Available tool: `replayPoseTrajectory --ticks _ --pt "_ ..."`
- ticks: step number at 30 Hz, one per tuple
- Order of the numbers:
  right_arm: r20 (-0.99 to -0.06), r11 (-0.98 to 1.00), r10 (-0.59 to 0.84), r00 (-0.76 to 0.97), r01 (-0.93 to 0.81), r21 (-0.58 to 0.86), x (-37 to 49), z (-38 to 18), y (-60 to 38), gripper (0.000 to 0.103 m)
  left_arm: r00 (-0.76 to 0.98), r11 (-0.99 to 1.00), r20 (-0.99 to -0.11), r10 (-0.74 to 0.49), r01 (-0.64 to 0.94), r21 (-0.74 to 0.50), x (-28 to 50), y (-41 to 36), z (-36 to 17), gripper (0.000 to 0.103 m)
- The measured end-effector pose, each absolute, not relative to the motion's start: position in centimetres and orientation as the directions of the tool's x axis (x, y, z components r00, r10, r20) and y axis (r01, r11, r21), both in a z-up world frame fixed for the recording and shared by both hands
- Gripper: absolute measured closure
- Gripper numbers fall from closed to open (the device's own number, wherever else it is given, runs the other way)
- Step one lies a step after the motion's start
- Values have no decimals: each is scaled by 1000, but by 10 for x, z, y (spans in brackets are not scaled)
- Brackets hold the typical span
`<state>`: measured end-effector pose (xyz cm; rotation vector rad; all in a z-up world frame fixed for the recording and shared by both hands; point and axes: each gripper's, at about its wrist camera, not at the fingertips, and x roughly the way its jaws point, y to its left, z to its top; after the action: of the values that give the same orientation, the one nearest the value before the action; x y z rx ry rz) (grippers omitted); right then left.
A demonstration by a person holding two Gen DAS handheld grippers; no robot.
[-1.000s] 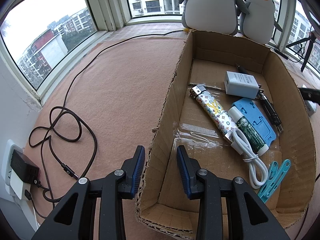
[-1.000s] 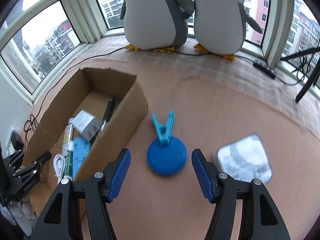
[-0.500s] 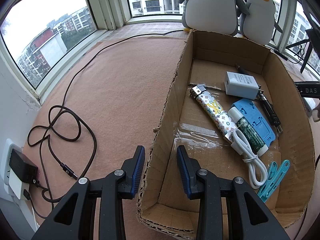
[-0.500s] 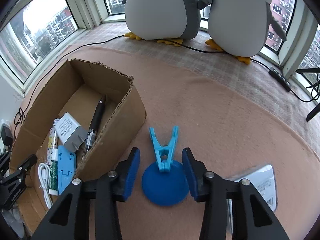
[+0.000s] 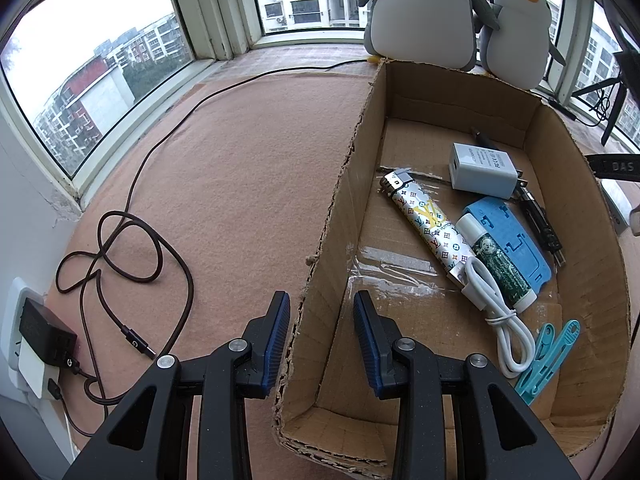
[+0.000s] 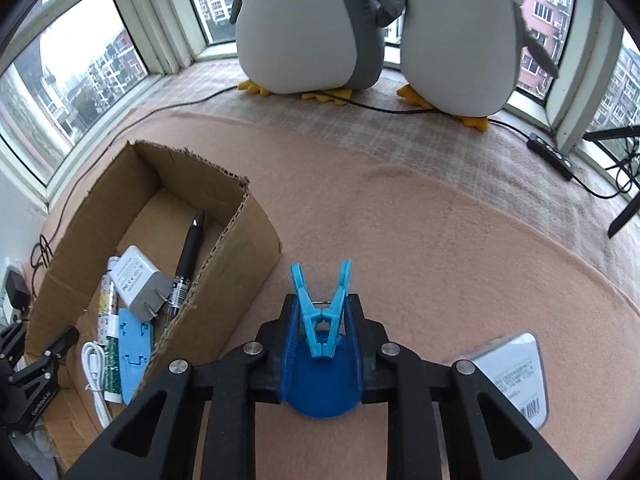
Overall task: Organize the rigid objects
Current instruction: 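Carry the teal clip into the box and open the right gripper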
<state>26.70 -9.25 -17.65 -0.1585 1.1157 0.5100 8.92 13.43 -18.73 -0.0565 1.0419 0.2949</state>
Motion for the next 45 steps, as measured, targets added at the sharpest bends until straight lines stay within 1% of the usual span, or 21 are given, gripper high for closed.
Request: replayPoseTrajectory --ticks 4,10,18,22,30,45 --pt "-870 880 330 366 -454 143 259 -161 -102 83 470 959 -856 215 -268 94 89 134 -187 67" --pt "-825 869 394 404 -455 192 238 -128 -109 83 470 959 -856 216 -268 95 88 133 -187 67" --pt "-786 805 495 371 -536 255 203 -101 -82 83 470 959 -855 217 -269 95 88 133 -187 67" --pt "-790 774 513 337 -579 256 190 -102 -59 83 471 959 -855 217 -269 95 88 132 -187 67" --pt "-826 742 487 283 -634 220 172 -123 -24 83 472 958 -854 218 -269 96 88 132 -186 67" --pt "-844 737 464 271 -646 198 165 -131 -17 83 472 958 -854 218 -269 96 88 132 -185 67"
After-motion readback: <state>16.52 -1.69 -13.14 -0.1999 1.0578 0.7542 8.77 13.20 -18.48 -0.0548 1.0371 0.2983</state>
